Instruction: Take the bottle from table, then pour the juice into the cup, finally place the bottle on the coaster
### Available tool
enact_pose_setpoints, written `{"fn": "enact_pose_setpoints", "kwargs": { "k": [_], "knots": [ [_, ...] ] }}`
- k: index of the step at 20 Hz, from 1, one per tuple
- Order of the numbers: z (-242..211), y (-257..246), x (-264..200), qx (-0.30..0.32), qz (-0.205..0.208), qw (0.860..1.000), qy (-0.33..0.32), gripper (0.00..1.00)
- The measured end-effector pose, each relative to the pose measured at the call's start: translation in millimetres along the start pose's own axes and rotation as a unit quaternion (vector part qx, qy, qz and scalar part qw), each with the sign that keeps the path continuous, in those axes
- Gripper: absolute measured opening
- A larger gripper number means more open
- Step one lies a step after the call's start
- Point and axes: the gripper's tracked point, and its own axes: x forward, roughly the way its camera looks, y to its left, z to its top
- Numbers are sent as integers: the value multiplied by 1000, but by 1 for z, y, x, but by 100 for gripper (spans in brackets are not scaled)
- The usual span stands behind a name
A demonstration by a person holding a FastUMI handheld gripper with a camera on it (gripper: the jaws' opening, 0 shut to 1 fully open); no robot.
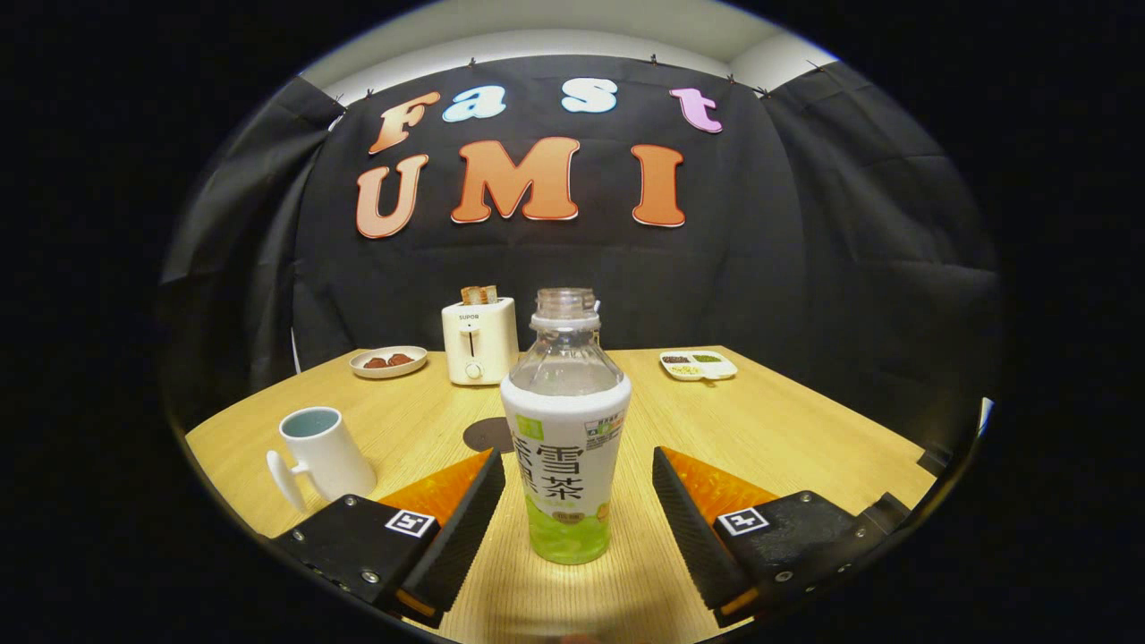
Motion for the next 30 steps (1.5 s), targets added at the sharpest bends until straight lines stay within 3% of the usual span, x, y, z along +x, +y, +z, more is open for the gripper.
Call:
{"fn": "enact_pose_setpoints", "kwargs": {
  "k": [3, 7, 12, 19, 24, 30],
  "knots": [
    [-17, 8, 12, 19, 9, 999, 25, 96],
    [-22, 10, 18, 28, 10, 999, 30, 67],
    [-17, 14, 21, -24, -3, 999, 42, 53],
    [15, 40, 14, -132, 7, 991, 19, 50],
    [32, 58, 13, -258, -11, 966, 1, 47],
    [32, 83, 16, -348, -10, 938, 8, 47]
  ]
}}
